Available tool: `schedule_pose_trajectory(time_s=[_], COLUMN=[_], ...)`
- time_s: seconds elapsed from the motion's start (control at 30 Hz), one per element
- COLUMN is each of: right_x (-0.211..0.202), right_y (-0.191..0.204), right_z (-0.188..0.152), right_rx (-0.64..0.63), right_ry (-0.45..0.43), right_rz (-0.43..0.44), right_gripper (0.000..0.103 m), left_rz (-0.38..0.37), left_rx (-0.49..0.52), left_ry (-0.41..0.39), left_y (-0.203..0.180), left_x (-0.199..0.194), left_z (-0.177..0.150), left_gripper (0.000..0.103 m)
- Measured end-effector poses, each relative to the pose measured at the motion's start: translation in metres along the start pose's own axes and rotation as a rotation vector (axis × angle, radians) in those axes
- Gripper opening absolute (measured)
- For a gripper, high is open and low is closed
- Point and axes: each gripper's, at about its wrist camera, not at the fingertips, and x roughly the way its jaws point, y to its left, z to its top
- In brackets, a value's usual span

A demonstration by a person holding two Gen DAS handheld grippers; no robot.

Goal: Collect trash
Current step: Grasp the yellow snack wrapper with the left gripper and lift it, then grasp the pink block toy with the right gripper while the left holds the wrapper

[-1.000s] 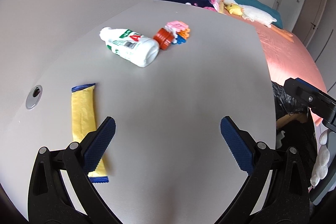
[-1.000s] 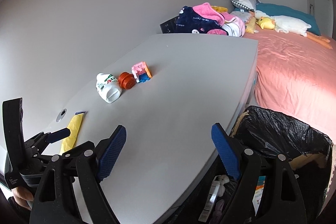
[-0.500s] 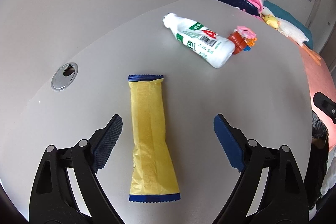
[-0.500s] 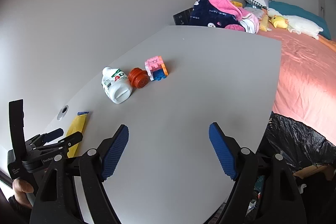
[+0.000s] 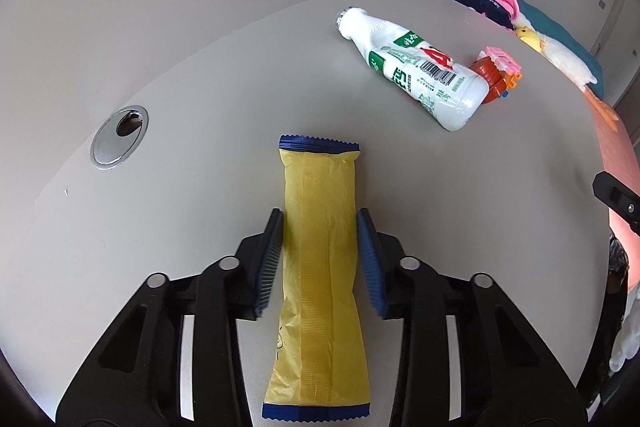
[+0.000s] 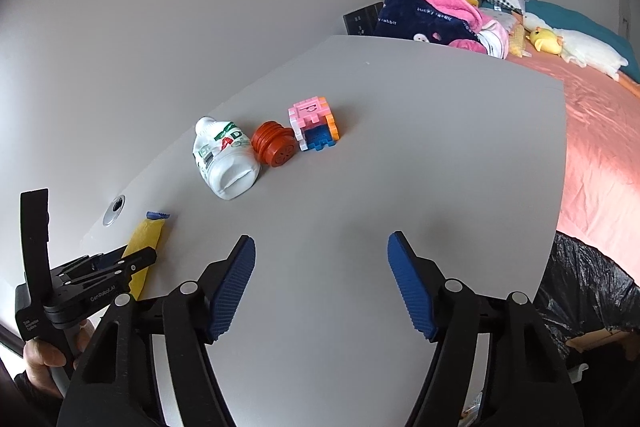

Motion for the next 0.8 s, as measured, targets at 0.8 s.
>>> schedule_pose_trajectory(time_s=[0.8], right_x=[0.058], right_y=[0.003], right_z=[0.065], right_rx=[-0.023], right_ry=[-0.019], right_rz=[-0.01], right_gripper=[0.068], left_rz=[-0.093], left_rx=[-0.039], left_ry=[-0.087], left_y=[0.004], left_x=[0.003], left_z=[0.072], left_gripper=[0.017])
